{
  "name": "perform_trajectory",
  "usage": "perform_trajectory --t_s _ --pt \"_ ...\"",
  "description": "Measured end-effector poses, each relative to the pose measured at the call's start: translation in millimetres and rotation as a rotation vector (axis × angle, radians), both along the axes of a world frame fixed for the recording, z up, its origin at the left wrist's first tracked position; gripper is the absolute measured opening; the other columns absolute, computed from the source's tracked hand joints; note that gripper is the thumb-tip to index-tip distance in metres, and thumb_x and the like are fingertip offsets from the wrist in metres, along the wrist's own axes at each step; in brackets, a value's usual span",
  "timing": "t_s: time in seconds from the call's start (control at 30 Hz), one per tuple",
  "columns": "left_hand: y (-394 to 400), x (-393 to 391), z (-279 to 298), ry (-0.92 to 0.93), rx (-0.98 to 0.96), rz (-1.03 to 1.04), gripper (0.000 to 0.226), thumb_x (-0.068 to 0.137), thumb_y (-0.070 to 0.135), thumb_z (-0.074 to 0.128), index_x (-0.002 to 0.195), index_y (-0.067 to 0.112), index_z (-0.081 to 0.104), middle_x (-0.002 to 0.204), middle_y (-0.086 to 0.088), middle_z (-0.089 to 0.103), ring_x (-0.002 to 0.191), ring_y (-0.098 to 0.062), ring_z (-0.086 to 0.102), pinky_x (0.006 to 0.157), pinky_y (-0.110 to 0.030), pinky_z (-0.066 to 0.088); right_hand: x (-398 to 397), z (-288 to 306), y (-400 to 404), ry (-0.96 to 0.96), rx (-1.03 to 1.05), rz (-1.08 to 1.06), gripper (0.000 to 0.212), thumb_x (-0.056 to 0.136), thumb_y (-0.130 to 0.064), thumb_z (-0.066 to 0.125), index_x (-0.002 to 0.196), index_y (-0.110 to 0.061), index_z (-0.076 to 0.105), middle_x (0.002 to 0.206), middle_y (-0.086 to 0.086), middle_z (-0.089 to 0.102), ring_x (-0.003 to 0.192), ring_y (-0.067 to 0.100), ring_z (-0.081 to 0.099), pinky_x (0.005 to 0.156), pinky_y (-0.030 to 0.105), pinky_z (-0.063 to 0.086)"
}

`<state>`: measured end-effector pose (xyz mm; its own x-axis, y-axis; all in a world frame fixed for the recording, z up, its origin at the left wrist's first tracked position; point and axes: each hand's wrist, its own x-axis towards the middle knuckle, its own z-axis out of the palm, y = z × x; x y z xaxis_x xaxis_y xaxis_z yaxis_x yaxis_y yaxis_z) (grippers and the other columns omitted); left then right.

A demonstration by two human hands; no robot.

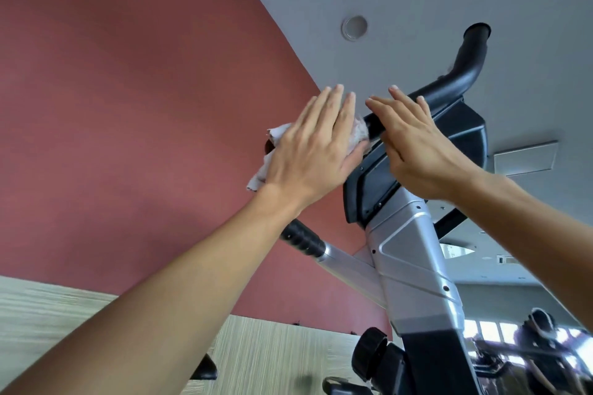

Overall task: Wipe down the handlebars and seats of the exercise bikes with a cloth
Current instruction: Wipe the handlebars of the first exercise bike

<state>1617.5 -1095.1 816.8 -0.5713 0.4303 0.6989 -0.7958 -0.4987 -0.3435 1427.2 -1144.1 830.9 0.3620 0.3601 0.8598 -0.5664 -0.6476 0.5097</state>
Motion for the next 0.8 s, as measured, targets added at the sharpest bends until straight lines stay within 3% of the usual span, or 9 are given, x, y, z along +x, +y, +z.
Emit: perform_trajectory --t_s 0.13,0.27,0.4,0.5,0.6,0.7,0.8 --pt "-13 46 -39 -0.088 -0.071 -0.041 0.06 0.106 0.038 0.058 0.145 -0.006 0.05 0.152 -0.027 0.046 0.143 -0.037 0.046 0.112 -0.046 0.047 -4 2 3 0.008 0.009 -0.013 0.07 0.091 0.008 0.038 0.158 -0.008 0.027 0.164 0.007 0.03 0.158 0.021 0.0 0.126 0.037 -0.008" --pt "-23 68 -60 -0.008 -0.079 -0.025 0.06 0.104 0.034 0.063 0.145 -0.007 0.05 0.154 -0.029 0.043 0.144 -0.039 0.044 0.113 -0.047 0.046 -13 8 4 0.087 0.042 -0.079 0.085 0.08 0.013 0.039 0.161 -0.006 0.02 0.167 0.006 0.021 0.158 0.02 -0.006 0.122 0.034 -0.012" --pt "-10 35 -38 0.014 -0.034 -0.025 0.054 0.107 0.033 0.055 0.144 -0.005 0.052 0.152 -0.026 0.048 0.143 -0.037 0.046 0.118 -0.045 0.04 -16 12 11 0.125 0.071 -0.15 0.096 0.074 0.016 0.044 0.162 -0.005 0.013 0.168 0.006 0.014 0.157 0.02 -0.012 0.119 0.035 -0.014" --pt "-3 2 -7 -0.041 0.069 -0.02 0.053 0.102 0.035 0.055 0.138 -0.003 0.058 0.141 -0.023 0.059 0.134 -0.038 0.055 0.115 -0.046 0.043 -17 11 17 0.117 0.079 -0.182 0.093 0.077 0.014 0.046 0.162 -0.005 0.012 0.169 0.008 0.012 0.157 0.02 -0.009 0.124 0.036 -0.009" --pt "-5 -10 1 -0.037 0.084 -0.056 0.053 0.1 0.038 0.059 0.138 0.0 0.059 0.139 -0.019 0.061 0.132 -0.035 0.057 0.112 -0.044 0.046 -21 15 20 0.078 0.048 -0.212 0.084 0.084 0.006 0.049 0.161 -0.005 0.016 0.168 0.011 0.018 0.158 0.022 -0.001 0.128 0.04 0.002" --pt "-7 -6 -5 -0.029 0.043 -0.069 0.053 0.101 0.039 0.059 0.14 0.003 0.058 0.14 -0.016 0.061 0.133 -0.032 0.057 0.109 -0.041 0.05 -22 20 18 0.018 -0.026 -0.312 0.069 0.097 -0.015 0.056 0.158 -0.007 0.026 0.164 0.009 0.028 0.158 0.023 0.007 0.127 0.045 0.0" --pt "-5 -7 -5 -0.032 0.049 -0.073 0.051 0.1 0.039 0.061 0.136 0.005 0.061 0.138 -0.015 0.063 0.13 -0.031 0.058 0.106 -0.039 0.051 -18 21 14 0.0 -0.081 -0.41 0.073 0.09 -0.035 0.07 0.148 -0.007 0.036 0.148 0.009 0.041 0.148 0.028 0.027 0.125 0.05 0.003"
